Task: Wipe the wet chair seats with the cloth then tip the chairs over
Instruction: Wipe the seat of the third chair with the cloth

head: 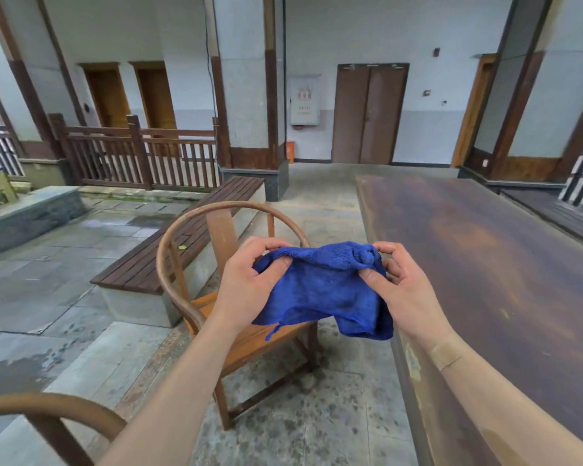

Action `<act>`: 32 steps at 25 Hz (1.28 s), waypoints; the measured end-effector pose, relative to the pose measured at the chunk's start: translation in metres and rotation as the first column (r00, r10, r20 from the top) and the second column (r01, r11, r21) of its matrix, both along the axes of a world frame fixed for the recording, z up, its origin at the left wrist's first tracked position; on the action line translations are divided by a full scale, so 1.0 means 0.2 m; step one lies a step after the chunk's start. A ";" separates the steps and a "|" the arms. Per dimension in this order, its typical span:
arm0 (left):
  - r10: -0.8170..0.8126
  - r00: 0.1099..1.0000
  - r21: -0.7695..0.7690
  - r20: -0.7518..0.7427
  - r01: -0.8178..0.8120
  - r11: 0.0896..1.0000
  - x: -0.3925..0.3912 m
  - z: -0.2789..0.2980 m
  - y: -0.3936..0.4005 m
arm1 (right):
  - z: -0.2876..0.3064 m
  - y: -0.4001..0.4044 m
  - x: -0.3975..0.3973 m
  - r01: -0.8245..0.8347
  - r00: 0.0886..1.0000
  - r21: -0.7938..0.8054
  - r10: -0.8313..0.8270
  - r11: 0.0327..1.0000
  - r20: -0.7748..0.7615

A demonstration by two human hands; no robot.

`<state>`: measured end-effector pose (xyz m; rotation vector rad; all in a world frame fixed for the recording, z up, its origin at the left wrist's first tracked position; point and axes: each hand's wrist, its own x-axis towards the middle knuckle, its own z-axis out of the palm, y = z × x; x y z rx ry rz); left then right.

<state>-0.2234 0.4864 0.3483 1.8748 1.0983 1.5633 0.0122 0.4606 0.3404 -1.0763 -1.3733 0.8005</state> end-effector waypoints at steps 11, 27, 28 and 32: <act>0.209 0.978 -0.052 0.021 -0.208 0.977 -0.27 -0.02 0.77 | 0.00 1.01 -0.26 -0.190 0.980 -0.038 0.192 0.981 0.046; 0.459 0.887 -0.158 0.053 -0.446 0.881 -0.17 -0.12 1.98 | -0.11 2.51 -0.25 -0.387 0.921 -0.030 0.388 0.922 0.033; 0.469 0.881 -0.166 0.053 -0.456 0.874 -0.17 -0.12 2.04 | -0.12 2.58 -0.26 -0.394 0.918 -0.031 0.395 0.919 0.043; 0.524 0.850 -0.215 0.053 -0.502 0.837 -0.22 -0.14 2.24 | -0.18 2.84 -0.32 -0.453 0.889 -0.062 0.456 0.889 0.040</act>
